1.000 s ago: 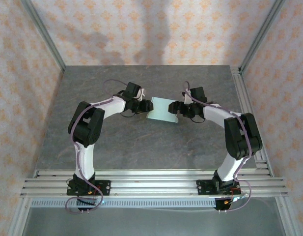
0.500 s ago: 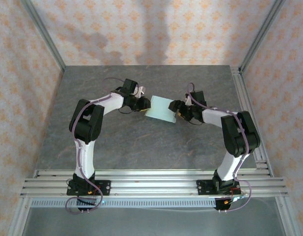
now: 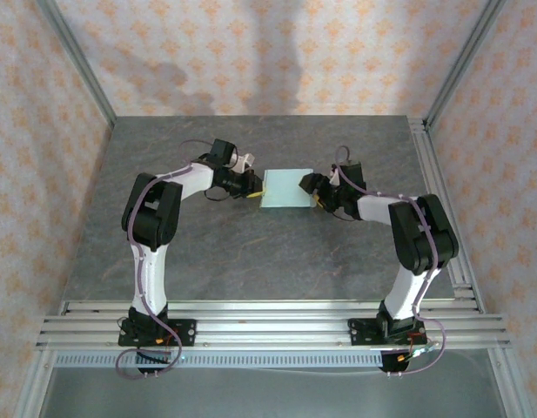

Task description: Fold the paper box

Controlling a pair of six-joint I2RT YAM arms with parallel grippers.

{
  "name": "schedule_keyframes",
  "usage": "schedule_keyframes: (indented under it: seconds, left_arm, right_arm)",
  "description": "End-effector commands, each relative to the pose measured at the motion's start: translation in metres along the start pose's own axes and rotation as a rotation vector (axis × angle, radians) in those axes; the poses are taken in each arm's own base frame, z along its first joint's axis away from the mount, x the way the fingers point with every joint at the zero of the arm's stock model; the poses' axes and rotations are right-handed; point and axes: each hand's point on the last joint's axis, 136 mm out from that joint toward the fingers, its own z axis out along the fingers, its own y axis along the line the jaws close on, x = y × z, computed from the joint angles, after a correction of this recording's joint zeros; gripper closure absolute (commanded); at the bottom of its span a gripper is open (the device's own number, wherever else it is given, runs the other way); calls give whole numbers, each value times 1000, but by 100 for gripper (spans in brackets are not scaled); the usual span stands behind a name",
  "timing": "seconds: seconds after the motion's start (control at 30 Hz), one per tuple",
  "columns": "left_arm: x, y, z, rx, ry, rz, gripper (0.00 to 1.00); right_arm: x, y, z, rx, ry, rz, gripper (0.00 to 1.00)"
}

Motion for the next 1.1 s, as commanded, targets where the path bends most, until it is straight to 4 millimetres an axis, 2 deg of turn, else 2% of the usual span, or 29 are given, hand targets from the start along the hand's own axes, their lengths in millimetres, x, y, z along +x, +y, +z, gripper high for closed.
schedule_keyframes:
  seconds: [0.0, 0.27, 0.43, 0.53, 0.67, 0.8, 0.83, 0.9, 0.97, 1.0, 1.07]
  left_arm:
    - [12, 17, 5, -24, 60, -31, 88]
    - [17, 22, 8, -29, 80, -31, 87]
    - [20, 28, 7, -68, 85, -14, 87]
    - [18, 28, 6, -71, 72, -1, 81]
    - [12, 23, 0, -75, 36, 16, 62]
    - [0, 7, -17, -71, -49, 69, 46]
    - [-2, 2, -22, -71, -75, 89, 39]
    - [-8, -8, -35, -76, -134, 134, 18]
    - [-12, -10, -46, -104, -191, 163, 2]
    - [-17, -23, -61, -95, -247, 204, 0]
    - [-21, -30, -76, -116, -325, 254, 0]
  right_arm:
    - [-10, -1, 2, -20, -20, 10, 22]
    - [-11, 30, 13, -208, 36, 57, 27]
    - [-18, 44, 10, -295, 8, 71, 48]
    - [-18, 48, 7, -303, 7, 66, 54]
    - [-20, 54, 2, -311, 1, 63, 60]
    - [-22, 59, -4, -307, -9, 64, 60]
    - [-23, 61, -6, -308, -10, 61, 60]
    - [-24, 64, -11, -307, -16, 56, 61]
    - [-25, 67, -16, -298, -23, 46, 64]
    - [-26, 68, -19, -292, -32, 38, 64]
    - [-28, 71, -25, -281, -40, 32, 65]
